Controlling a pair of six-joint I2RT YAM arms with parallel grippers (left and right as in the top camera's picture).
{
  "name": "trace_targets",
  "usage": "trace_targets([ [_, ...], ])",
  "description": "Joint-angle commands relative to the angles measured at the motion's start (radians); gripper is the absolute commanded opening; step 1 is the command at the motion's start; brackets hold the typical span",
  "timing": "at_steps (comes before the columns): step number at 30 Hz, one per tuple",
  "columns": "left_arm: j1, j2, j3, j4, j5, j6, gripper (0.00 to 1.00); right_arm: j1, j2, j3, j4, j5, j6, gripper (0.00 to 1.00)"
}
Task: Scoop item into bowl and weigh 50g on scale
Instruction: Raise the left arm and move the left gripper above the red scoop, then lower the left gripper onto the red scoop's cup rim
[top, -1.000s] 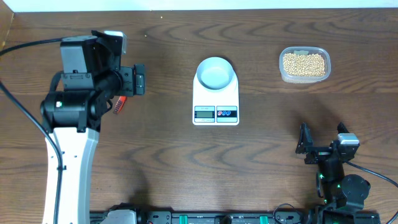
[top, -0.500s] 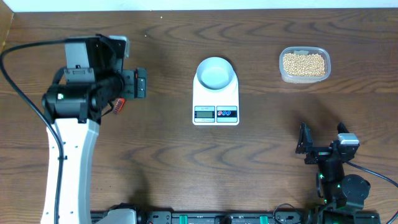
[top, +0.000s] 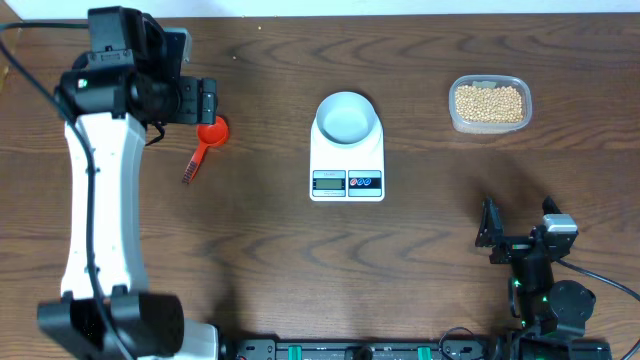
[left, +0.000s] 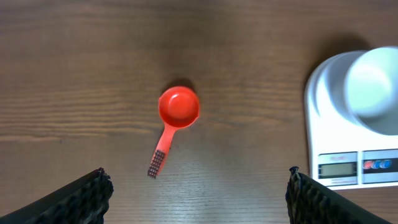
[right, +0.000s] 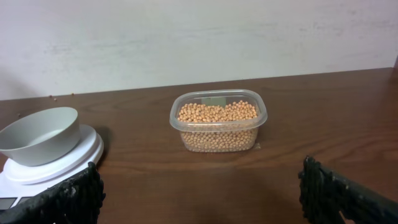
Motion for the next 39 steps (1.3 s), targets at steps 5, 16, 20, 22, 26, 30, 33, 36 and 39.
trace_targets([
  [5, 0.037, 0.107, 0.015, 0.018, 0.012, 0.036, 0.89, 0.016, -0.005, -0.001, -0.004, 0.000, -0.002, 0.99],
  [16, 0.038, 0.196, 0.013, 0.060, 0.012, 0.038, 0.86, 0.016, -0.005, -0.001, -0.004, 0.000, -0.002, 0.99],
  [20, 0.038, 0.220, 0.013, 0.073, 0.012, 0.038, 0.85, 0.016, -0.005, -0.001, -0.004, 0.000, -0.002, 0.99],
  [22, 0.038, 0.231, 0.013, 0.080, 0.012, 0.038, 0.86, 0.016, -0.005, -0.001, -0.004, 0.000, -0.002, 0.99],
  [26, 0.038, 0.251, 0.013, 0.092, 0.011, 0.038, 0.85, 0.016, -0.005, -0.001, -0.004, 0.000, -0.002, 0.99],
  [30, 0.039, 0.271, 0.013, 0.092, 0.011, 0.038, 0.85, 0.016, -0.005, -0.001, -0.004, 0.000, -0.002, 0.99],
  [33, 0.040, 0.282, 0.013, 0.096, 0.007, 0.038, 0.86, 0.016, -0.005, -0.001, -0.004, 0.000, -0.002, 0.99],
  [36, 0.042, 0.289, 0.012, 0.112, 0.007, 0.038, 0.86, 0.016, -0.005, -0.001, -0.004, 0.000, -0.002, 0.99],
  [39, 0.043, 0.299, 0.011, 0.135, 0.007, 0.038, 0.85, 0.016, -0.005, -0.001, -0.004, 0.000, -0.002, 0.99],
])
